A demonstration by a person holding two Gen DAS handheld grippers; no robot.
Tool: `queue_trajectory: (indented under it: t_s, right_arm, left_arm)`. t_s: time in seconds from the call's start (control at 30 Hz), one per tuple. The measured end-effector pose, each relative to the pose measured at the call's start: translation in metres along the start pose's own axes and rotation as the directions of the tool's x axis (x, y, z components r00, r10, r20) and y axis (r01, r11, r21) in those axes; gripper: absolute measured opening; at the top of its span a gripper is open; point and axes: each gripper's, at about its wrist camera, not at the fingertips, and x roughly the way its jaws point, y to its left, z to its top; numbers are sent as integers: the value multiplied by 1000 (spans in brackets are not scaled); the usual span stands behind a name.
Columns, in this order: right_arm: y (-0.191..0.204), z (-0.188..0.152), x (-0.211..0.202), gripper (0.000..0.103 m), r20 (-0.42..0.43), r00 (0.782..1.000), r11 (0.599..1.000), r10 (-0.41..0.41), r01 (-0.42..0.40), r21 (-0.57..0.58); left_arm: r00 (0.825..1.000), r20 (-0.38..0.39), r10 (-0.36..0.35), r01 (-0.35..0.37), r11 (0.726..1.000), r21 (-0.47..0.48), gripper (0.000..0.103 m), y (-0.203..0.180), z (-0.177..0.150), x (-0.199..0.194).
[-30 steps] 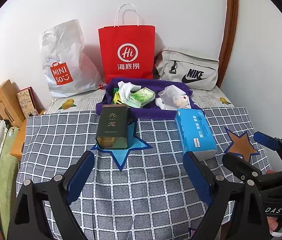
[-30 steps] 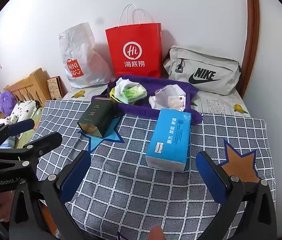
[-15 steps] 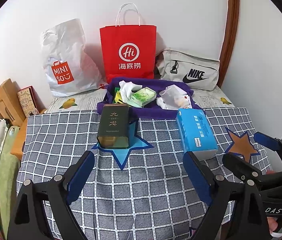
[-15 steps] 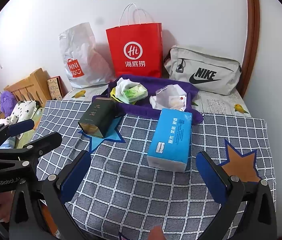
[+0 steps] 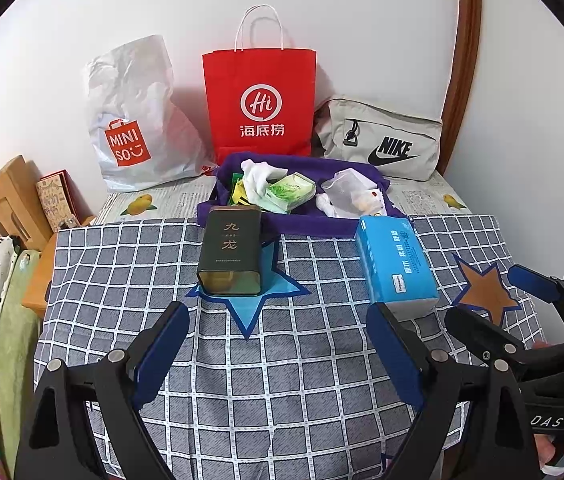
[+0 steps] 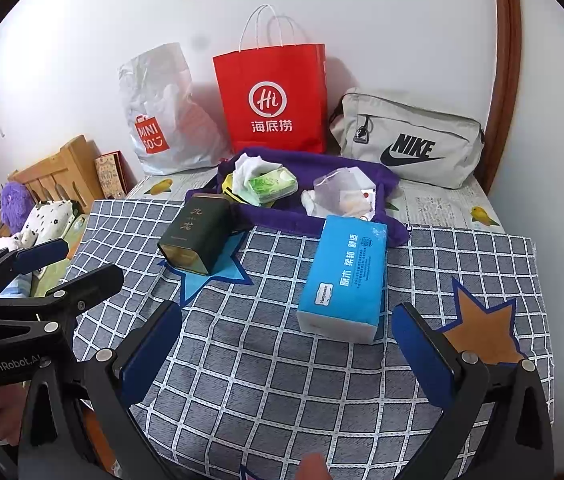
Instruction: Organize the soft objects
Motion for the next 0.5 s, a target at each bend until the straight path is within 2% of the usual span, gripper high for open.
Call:
queue_trajectory:
  t_s: [0.5]
  right_arm:
    - [1, -1, -1, 103, 3, 1000, 1000, -8, 8, -3]
  left_arm:
    - [1000, -1, -2, 2, 1000, 0, 90, 2, 0, 0]
